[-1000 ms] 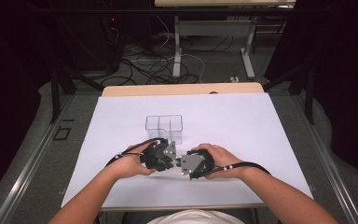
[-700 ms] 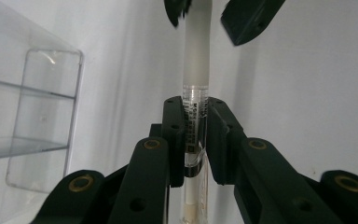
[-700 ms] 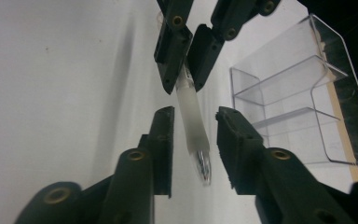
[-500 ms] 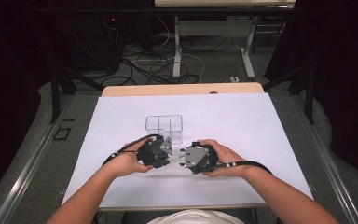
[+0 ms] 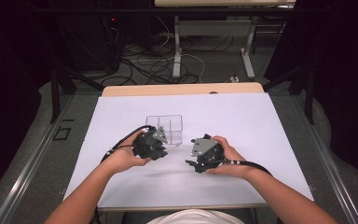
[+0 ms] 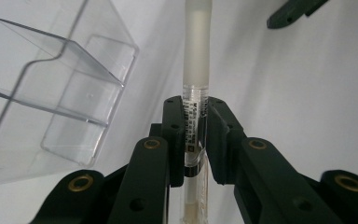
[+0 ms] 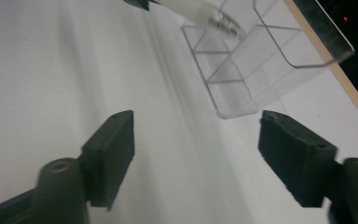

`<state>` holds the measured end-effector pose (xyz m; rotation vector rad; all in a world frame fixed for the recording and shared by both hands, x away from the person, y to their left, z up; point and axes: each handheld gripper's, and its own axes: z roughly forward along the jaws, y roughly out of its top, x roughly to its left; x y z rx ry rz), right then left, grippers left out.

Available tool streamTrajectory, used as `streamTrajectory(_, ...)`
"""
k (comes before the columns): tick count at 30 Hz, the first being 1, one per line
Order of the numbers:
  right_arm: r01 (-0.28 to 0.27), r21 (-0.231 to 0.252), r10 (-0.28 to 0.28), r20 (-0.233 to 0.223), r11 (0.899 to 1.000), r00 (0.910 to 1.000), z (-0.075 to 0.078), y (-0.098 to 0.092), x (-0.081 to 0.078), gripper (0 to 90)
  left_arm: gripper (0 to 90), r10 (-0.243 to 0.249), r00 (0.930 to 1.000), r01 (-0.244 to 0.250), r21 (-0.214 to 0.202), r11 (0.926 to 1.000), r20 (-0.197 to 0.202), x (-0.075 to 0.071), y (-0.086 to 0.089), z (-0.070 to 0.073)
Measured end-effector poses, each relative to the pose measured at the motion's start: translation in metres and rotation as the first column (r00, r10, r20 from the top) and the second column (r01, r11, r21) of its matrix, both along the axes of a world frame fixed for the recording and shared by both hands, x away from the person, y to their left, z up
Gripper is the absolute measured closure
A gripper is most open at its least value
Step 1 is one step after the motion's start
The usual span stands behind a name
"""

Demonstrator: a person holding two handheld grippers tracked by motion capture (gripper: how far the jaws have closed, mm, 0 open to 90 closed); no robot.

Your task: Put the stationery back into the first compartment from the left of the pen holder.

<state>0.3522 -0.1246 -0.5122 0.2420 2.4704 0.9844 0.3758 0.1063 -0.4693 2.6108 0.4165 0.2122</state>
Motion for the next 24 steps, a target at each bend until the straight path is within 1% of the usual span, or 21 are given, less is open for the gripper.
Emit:
streamTrajectory(1, 0.032, 0.024, -0.032, -0.028, 0.999, 0.9991, -0.001, -0.002, 0.002, 21.2, 79.4, 0.015, 0.9999, -0.015, -0.019, 0.9997, -0.003, 0.002, 0.001, 0.002)
streamTrajectory(2, 0.032, 0.024, -0.032, -0.028, 0.999, 0.9991, -0.001, -0.002, 0.002, 21.2, 79.4, 0.024, 0.9997, -0.024, -0.030, 0.9993, -0.001, 0.003, 0.002, 0.003)
streamTrajectory(3, 0.043, 0.031, -0.042, -0.033, 0.999, 0.9986, -0.001, -0.003, 0.003, 19.3, 79.4, 0.056, 0.9984, -0.056, -0.065, 0.9963, -0.005, 0.004, 0.003, 0.003)
streamTrajectory(4, 0.080, 0.049, -0.078, -0.048, 0.996, 0.9958, -0.001, -0.005, 0.007, 16.2, 79.4, 0.065, 0.9978, -0.066, -0.076, 0.9950, -0.010, 0.005, 0.004, 0.006)
streamTrajectory(5, 0.080, 0.049, -0.078, -0.048, 0.996, 0.9958, -0.001, -0.005, 0.007, 16.2, 79.4, 0.075, 0.9971, -0.076, -0.095, 0.9926, -0.009, 0.007, 0.005, 0.007)
streamTrajectory(6, 0.114, 0.061, -0.110, -0.067, 0.992, 0.9916, -0.001, -0.007, 0.009, 14.9, 79.4, 0.088, 0.9960, -0.089, -0.114, 0.9895, -0.011, 0.008, 0.007, 0.009)
streamTrajectory(9, 0.167, 0.082, -0.159, -0.090, 0.983, 0.9831, 0.000, -0.012, 0.014, 12.8, 79.4, 0.115, 0.9933, -0.115, -0.172, 0.9784, -0.007, 0.011, 0.012, 0.015)
streamTrajectory(11, 0.197, 0.095, -0.187, -0.105, 0.976, 0.9768, 0.000, -0.014, 0.016, 8.4, 79.4, 0.144, 0.9895, -0.142, -0.224, 0.9642, -0.004, 0.012, 0.016, 0.018)
streamTrajectory(12, 0.209, 0.095, -0.198, -0.115, 0.973, 0.9735, -0.001, -0.016, 0.017, 7.1, 79.4, 0.166, 0.9860, -0.160, -0.255, 0.9535, 0.003, 0.013, 0.017, 0.019)
streamTrajectory(13, 0.209, 0.095, -0.198, -0.115, 0.973, 0.9735, -0.001, -0.016, 0.017, 7.1, 79.4, 0.174, 0.9847, -0.168, -0.274, 0.9471, 0.000, 0.014, 0.019, 0.022)
streamTrajectory(14, 0.237, 0.102, -0.224, -0.123, 0.966, 0.9667, -0.002, -0.017, 0.017, 2.6, 79.4, 0.187, 0.9824, -0.179, -0.298, 0.9378, 0.000, 0.015, 0.021, 0.024)
streamTrajectory(15, 0.237, 0.102, -0.224, -0.123, 0.966, 0.9667, -0.002, -0.017, 0.017, 2.6, 79.4, 0.202, 0.9793, -0.190, -0.323, 0.9269, 0.004, 0.016, 0.022, 0.025)
streamTrajectory(16, 0.248, 0.103, -0.235, -0.125, 0.963, 0.9639, -0.003, -0.018, 0.018, 0.6, 79.4, 0.212, 0.9772, -0.195, -0.344, 0.9184, 0.012, 0.017, 0.024, 0.026)
streamTrajectory(17, 0.256, 0.095, -0.242, -0.136, 0.962, 0.9608, -0.004, -0.019, 0.018, 0.0, 79.4, 0.217, 0.9760, -0.197, -0.357, 0.9130, 0.016, 0.018, 0.026, 0.029)
streamTrajectory(18, 0.279, 0.087, -0.267, -0.131, 0.956, 0.9548, -0.007, -0.020, 0.018, 0.0, 79.4, 0.236, 0.9715, -0.211, -0.381, 0.9004, 0.021, 0.018, 0.026, 0.029)
streamTrajectory(19, 0.284, 0.078, -0.273, -0.131, 0.956, 0.9532, -0.007, -0.021, 0.018, 0.0, 79.4, 0.239, 0.9708, -0.212, -0.392, 0.8951, 0.021, 0.020, 0.028, 0.031)
streamTrajectory(20, 0.284, 0.078, -0.273, -0.131, 0.956, 0.9532, -0.007, -0.021, 0.018, 0.0, 79.4, 0.261, 0.9649, -0.225, -0.419, 0.8797, 0.029, 0.020, 0.029, 0.031)
streamTrajectory(21, 0.293, 0.077, -0.282, -0.127, 0.953, 0.9511, -0.009, -0.021, 0.018, 0.0, 79.4, 0.273, 0.9616, -0.233, -0.427, 0.8735, 0.032, 0.022, 0.030, 0.033)
streamTrajectory(22, 0.304, 0.077, -0.293, -0.129, 0.950, 0.9474, -0.011, -0.022, 0.019, 0.0, 79.4, 0.285, 0.9582, -0.243, -0.443, 0.8630, 0.029, 0.024, 0.032, 0.034)
streamTrajectory(23, 0.312, 0.075, -0.300, -0.133, 0.947, 0.9446, -0.011, -0.022, 0.019, 0.0, 79.4, 0.297, 0.9543, -0.250, -0.455, 0.8544, 0.033, 0.025, 0.033, 0.035)
streamTrajectory(24, 0.312, 0.075, -0.300, -0.133, 0.947, 0.9446, -0.011, -0.022, 0.019, 0.0, 79.4, 0.320, 0.9460, -0.260, -0.476, 0.8403, 0.049, 0.026, 0.033, 0.035)
